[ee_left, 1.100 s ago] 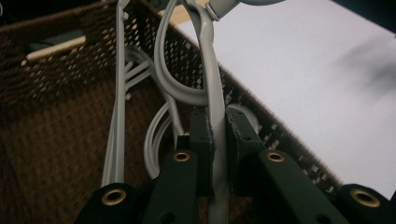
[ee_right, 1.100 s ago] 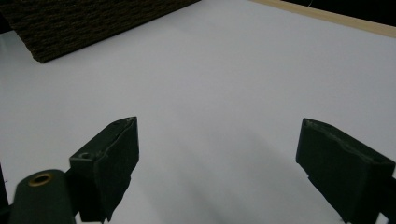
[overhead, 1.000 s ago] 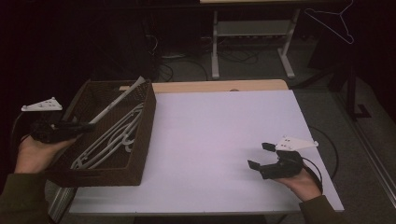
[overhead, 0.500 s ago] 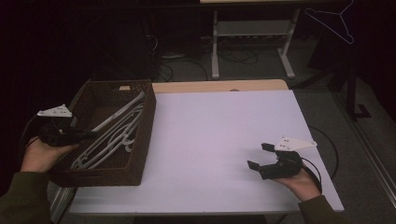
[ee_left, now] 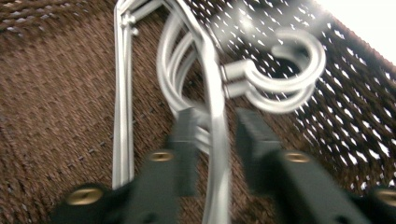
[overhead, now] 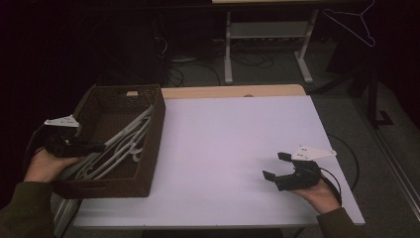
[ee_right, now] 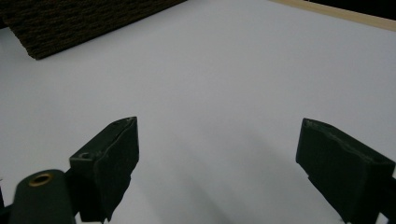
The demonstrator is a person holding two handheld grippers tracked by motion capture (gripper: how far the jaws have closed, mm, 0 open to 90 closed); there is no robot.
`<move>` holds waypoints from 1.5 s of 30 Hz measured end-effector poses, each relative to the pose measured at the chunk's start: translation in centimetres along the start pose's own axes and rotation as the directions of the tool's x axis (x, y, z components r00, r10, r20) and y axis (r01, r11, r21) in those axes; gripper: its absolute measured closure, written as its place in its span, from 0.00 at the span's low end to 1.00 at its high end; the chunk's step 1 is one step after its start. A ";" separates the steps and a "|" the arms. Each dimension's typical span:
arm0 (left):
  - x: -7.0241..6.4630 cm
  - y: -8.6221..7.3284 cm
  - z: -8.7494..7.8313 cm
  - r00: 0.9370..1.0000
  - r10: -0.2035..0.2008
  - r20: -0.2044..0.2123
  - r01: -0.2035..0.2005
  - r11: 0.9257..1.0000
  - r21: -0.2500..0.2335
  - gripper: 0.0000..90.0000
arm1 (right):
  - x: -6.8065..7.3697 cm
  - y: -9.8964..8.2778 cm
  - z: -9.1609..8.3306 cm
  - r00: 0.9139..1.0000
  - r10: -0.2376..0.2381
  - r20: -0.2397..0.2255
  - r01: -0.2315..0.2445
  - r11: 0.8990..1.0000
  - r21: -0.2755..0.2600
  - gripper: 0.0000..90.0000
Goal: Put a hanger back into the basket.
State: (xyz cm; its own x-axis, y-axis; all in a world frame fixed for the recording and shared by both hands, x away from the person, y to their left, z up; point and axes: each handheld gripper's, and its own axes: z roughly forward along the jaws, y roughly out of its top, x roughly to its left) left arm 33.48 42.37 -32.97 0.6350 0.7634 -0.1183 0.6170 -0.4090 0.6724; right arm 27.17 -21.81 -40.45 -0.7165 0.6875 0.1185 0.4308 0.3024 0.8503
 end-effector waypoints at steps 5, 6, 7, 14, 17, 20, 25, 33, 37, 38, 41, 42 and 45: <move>-0.1 0.3 -0.6 1.000 -0.027 0.007 0.027 0.998 -0.063 0.50 | 0.0 0.1 -0.1 1.000 0.004 0.001 -0.004 1.000 -0.008 0.14; -0.3 0.4 -0.6 1.000 -0.025 0.015 0.026 0.997 -0.075 0.48 | 0.0 0.1 -0.2 1.000 0.002 0.000 -0.002 1.000 -0.010 0.14; -0.5 0.5 -0.7 0.999 -0.025 0.021 0.027 0.996 -0.090 0.47 | 0.0 0.2 -0.2 1.000 0.005 -0.001 -0.005 1.000 -0.013 0.14; -2.7 1.9 -0.2 0.997 -0.004 0.078 0.017 0.985 -0.170 0.36 | 0.0 0.7 -0.5 1.000 0.001 -0.002 -0.001 0.999 -0.038 0.14; -3.8 2.5 0.2 0.995 0.006 0.100 0.015 0.978 -0.209 0.34 | 0.1 1.2 -0.6 1.000 -0.003 -0.001 0.003 0.998 -0.058 0.14; -4.8 3.0 0.6 0.992 0.011 0.127 0.021 0.967 -0.254 0.33 | 0.1 1.4 -0.6 1.000 -0.006 -0.003 0.006 0.998 -0.069 0.14; -6.4 3.8 1.5 0.983 0.039 0.178 0.017 0.952 -0.305 0.31 | 0.3 2.3 -0.9 1.000 -0.024 -0.008 0.023 0.995 -0.100 0.12; -9.6 4.8 3.0 0.974 0.089 0.208 -0.006 0.929 -0.371 0.23 | 0.2 3.5 -1.4 1.000 -0.021 -0.021 0.017 0.985 -0.172 0.10; -11.2 5.1 3.8 0.971 0.114 0.210 -0.017 0.910 -0.413 0.19 | 0.1 4.1 -1.5 1.000 -0.015 -0.022 0.011 0.979 -0.203 0.08; -11.5 5.2 4.0 0.970 0.119 0.213 -0.019 0.906 -0.422 0.19 | 0.1 4.2 -1.5 1.000 -0.017 -0.023 0.012 0.978 -0.208 0.07; -12.4 5.3 4.6 0.965 0.136 0.224 -0.025 0.898 -0.440 0.17 | 0.1 4.6 -1.6 1.000 -0.005 -0.026 -0.001 0.973 -0.232 0.05; -12.7 5.4 4.8 0.963 0.139 0.229 -0.024 0.896 -0.444 0.17 | 0.0 4.8 -1.6 1.000 -0.005 -0.026 -0.001 0.970 -0.241 0.05; -13.4 5.3 5.4 0.963 0.148 0.227 -0.027 0.886 -0.462 0.15 | 0.0 5.2 -1.6 1.000 0.004 -0.023 -0.010 0.964 -0.267 0.03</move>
State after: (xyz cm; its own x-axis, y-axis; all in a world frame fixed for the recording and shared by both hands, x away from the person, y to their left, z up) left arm 30.79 27.27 -31.75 0.8078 0.5612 -0.1803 0.3149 -0.1524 0.9368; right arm 28.52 -21.34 -35.18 -0.7272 0.6732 0.1342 0.2762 0.1080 0.9550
